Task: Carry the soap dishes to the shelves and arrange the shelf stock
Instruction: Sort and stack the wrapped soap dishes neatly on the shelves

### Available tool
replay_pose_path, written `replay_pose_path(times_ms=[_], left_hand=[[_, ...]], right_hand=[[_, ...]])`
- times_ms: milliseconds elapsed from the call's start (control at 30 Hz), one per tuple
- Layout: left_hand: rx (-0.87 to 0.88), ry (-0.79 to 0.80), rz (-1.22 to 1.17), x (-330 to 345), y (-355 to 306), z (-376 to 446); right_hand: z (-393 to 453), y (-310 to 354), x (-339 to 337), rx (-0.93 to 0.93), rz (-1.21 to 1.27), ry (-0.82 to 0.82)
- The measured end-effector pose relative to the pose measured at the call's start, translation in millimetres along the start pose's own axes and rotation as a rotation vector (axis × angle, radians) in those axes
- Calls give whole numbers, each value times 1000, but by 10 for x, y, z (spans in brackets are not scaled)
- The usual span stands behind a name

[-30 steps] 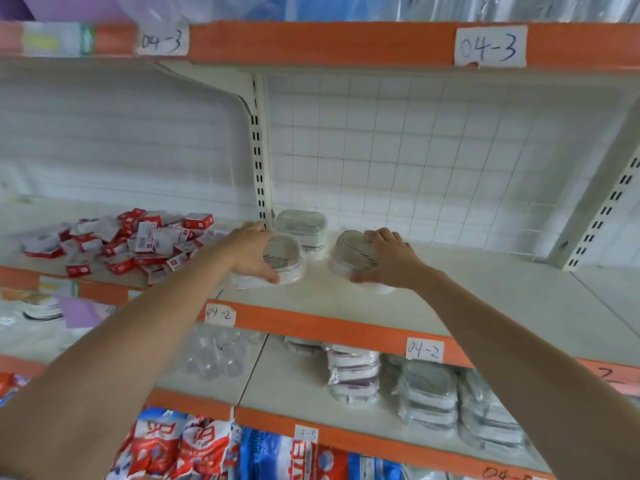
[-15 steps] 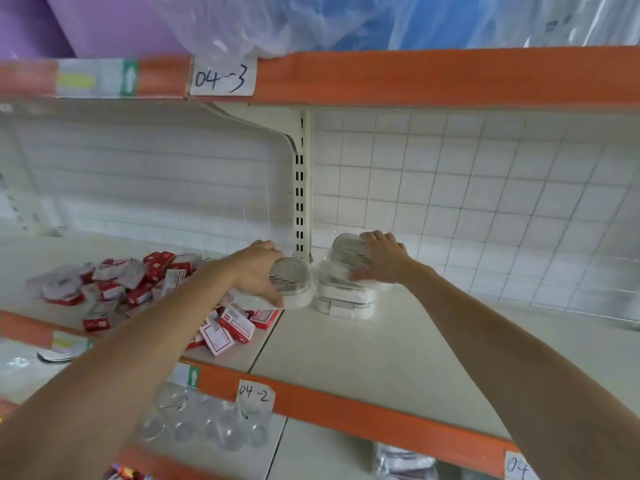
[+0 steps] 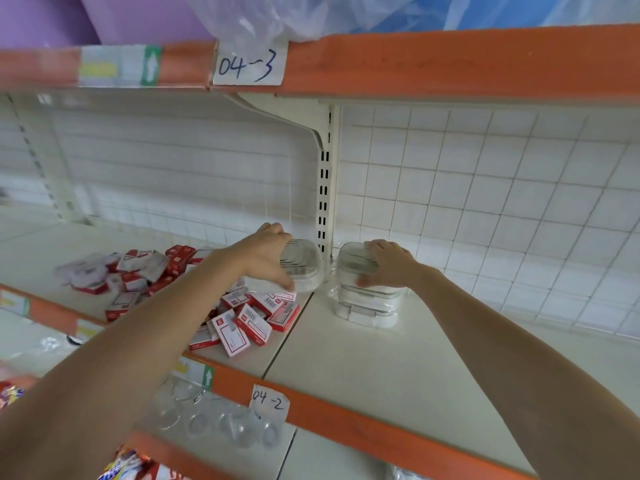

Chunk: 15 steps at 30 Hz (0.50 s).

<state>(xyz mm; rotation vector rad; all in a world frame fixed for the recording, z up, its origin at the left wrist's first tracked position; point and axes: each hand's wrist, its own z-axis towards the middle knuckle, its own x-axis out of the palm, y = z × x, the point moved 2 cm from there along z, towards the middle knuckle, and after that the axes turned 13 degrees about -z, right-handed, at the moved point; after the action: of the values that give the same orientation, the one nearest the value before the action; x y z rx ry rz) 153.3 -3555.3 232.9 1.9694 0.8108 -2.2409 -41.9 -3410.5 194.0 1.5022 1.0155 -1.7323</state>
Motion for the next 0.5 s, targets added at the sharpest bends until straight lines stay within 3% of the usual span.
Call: replay_pose_path(times_ms=[500], left_hand=[[201,-7,38,-5,-636,388]], right_hand=[[-309,-264,-127,77,-6,7]])
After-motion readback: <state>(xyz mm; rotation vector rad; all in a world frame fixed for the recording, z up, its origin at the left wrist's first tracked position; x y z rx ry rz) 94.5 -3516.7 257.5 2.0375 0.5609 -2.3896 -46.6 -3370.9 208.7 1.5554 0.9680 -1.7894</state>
